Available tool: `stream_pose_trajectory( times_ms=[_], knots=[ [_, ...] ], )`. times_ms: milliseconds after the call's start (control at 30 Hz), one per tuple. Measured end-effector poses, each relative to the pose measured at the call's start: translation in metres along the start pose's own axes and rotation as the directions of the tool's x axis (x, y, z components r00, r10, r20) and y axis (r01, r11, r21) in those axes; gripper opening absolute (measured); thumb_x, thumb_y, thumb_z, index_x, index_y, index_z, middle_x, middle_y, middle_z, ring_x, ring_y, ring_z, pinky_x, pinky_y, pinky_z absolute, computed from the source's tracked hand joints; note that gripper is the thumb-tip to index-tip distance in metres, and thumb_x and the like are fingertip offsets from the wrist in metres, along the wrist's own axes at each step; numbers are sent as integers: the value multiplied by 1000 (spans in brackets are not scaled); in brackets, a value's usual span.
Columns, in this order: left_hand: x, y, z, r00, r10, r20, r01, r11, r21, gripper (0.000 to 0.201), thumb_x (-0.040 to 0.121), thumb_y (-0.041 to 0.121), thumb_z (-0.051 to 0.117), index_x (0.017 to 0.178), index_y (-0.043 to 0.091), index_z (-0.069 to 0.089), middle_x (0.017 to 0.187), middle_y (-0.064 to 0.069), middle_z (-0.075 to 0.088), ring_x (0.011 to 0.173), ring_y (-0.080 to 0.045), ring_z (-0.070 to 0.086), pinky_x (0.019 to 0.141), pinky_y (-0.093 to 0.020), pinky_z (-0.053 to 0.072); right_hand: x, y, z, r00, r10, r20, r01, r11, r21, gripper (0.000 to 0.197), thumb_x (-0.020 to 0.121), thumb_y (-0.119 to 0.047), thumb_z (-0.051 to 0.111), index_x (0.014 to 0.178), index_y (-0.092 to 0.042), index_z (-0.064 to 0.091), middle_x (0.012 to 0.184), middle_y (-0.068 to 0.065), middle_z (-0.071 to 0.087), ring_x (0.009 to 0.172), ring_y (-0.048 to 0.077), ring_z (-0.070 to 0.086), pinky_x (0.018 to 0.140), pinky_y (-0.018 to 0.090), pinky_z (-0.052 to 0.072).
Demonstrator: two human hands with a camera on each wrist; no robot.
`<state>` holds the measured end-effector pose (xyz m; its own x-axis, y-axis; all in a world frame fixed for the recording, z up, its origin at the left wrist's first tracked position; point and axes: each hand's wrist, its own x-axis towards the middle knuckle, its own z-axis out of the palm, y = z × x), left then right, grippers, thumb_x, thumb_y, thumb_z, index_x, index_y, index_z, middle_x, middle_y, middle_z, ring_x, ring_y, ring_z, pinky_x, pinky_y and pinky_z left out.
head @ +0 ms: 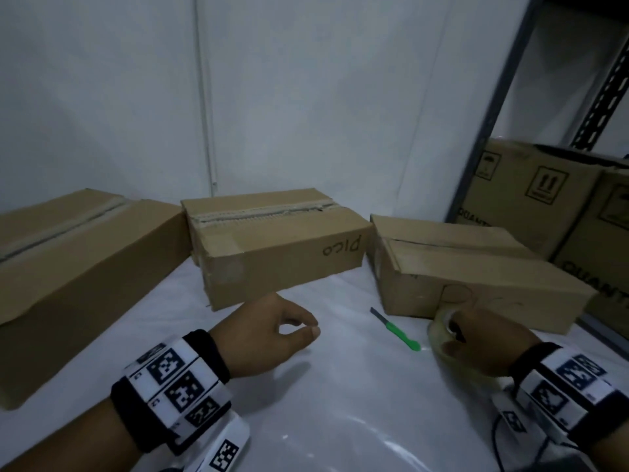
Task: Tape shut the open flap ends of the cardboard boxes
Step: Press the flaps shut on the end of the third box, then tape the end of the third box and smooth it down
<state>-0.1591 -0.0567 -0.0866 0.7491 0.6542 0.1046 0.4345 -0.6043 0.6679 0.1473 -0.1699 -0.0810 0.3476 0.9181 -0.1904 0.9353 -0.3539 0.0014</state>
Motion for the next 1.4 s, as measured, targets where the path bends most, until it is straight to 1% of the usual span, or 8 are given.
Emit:
stream_pose_trajectory(
  times_ms=[167, 267, 433, 567, 800, 900, 1167, 1400],
  knots=[
    [0, 6, 2, 1000, 5, 5, -5, 1000, -11, 29, 89, 39, 57, 108, 23, 72, 117, 17, 67, 108, 6, 59, 99, -18, 45, 6, 6, 7, 1000, -28, 2, 28, 997, -65, 10, 90, -26, 48, 82, -20, 50, 89, 2, 59, 73, 18, 56, 64, 29, 46],
    [-1, 9, 2, 1000, 29, -3, -29, 999, -21, 25, 89, 36, 59, 104, 23, 73, 110, 16, 71, 99, 9, 61, 92, -12, 47, -7, -4, -4, 998, -41, -37, 36, 992, -118, 10, 94, -29, 47, 92, -21, 42, 77, -4, 49, 68, 18, 49, 51, 23, 36],
    [-4, 12, -1, 999, 45, -23, -46, 998, -49, 16, 86, 35, 63, 91, 25, 75, 94, 15, 74, 89, 6, 65, 88, -26, 53, -27, -34, -16, 947, -230, -226, 264, 956, 132, 29, 93, -29, 54, 65, -24, 47, 60, -4, 51, 55, 18, 51, 56, 33, 42],
    [-11, 12, -4, 993, 23, -112, -32, 997, -76, 23, 80, 43, 68, 97, 28, 67, 100, 16, 68, 95, 7, 61, 87, -28, 53, -33, -68, -9, 908, -312, -280, 411, 793, 450, 18, 92, -36, 58, 88, -22, 69, 82, -4, 73, 73, 10, 68, 69, 37, 57],
    [-28, -6, -14, 994, 57, -97, -47, 993, 106, 86, 66, 64, 69, 139, 30, 40, 135, 20, 44, 119, 6, 42, 97, -14, 37, -34, -128, 12, 897, -387, -213, 389, 461, 798, 19, 90, -26, 64, 96, -10, 69, 82, 13, 73, 78, 27, 71, 73, 47, 59],
    [-32, -10, -18, 986, 139, -89, -124, 980, 156, 65, 73, 55, 70, 129, 29, 52, 126, 15, 53, 109, 5, 49, 89, -10, 38, -30, -144, 21, 891, -396, -224, 383, 386, 839, 20, 91, -25, 63, 99, -8, 69, 83, 15, 72, 79, 26, 71, 73, 47, 60],
    [-40, -18, -18, 965, 212, -153, -143, 918, 370, 56, 79, 60, 54, 121, 23, 62, 132, 1, 60, 115, -19, 59, 93, -39, 50, -23, -161, 32, 903, -365, -226, 345, 306, 887, 20, 93, -20, 60, 101, -4, 68, 87, 26, 70, 82, 34, 70, 74, 50, 60],
    [-38, -14, -18, 927, 177, -330, -141, 981, 129, 19, 81, 33, 69, 96, 23, 76, 106, 11, 72, 102, 1, 60, 76, -13, 49, -21, -163, 32, 918, -341, -201, 305, 285, 909, 18, 92, -19, 61, 96, -3, 69, 78, 25, 67, 75, 30, 69, 71, 45, 61]
  ],
)
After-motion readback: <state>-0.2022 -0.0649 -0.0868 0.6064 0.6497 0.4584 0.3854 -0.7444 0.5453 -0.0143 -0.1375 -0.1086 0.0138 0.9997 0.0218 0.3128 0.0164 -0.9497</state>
